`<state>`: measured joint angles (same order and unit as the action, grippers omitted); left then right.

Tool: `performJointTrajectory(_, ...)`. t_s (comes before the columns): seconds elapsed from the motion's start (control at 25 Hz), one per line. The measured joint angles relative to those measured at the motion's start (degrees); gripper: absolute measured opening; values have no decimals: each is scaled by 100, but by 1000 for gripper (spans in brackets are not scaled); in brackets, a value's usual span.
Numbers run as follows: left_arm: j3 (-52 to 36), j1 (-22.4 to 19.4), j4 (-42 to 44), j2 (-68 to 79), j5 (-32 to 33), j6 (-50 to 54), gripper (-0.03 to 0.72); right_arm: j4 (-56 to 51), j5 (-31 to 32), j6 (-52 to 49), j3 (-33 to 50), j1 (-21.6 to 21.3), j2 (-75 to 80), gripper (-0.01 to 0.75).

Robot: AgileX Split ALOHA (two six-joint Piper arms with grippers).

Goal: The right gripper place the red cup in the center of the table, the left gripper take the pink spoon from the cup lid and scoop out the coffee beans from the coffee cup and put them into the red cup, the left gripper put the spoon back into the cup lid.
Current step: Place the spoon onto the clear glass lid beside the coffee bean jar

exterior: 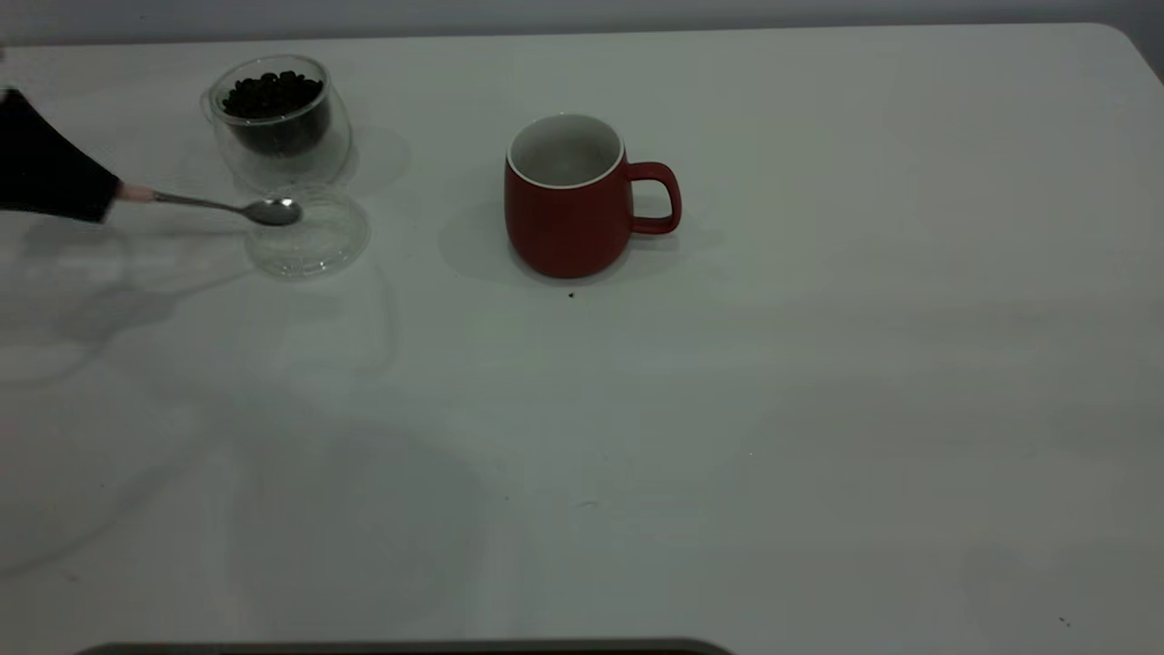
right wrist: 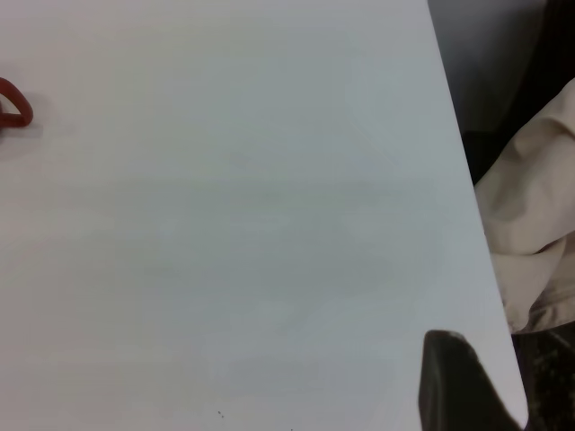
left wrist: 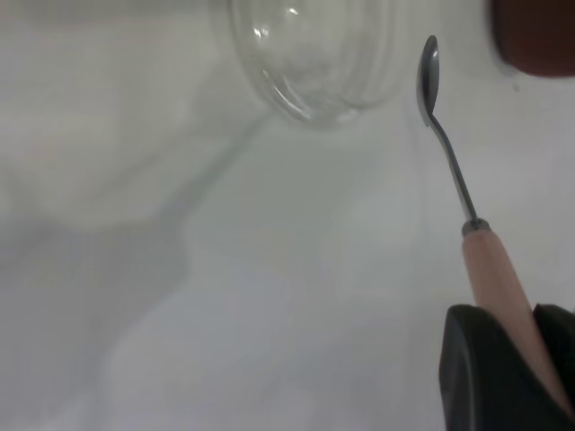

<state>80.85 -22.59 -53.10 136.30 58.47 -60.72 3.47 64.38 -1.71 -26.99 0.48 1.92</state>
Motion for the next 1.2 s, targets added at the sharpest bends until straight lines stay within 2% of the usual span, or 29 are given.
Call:
performJointTrajectory(0.16, 80, 47, -374, 314, -159, -144, 121, 0, 0, 0, 0, 0, 0, 239)
performJointTrajectory(0.68, 734, 243, -405, 883, -199, -211, 121, 0, 0, 0, 0, 0, 0, 239)
performJointTrajectory(1.2, 760, 243, -443, 1104, -73, -206, 121, 0, 0, -4, 0, 0, 0, 239)
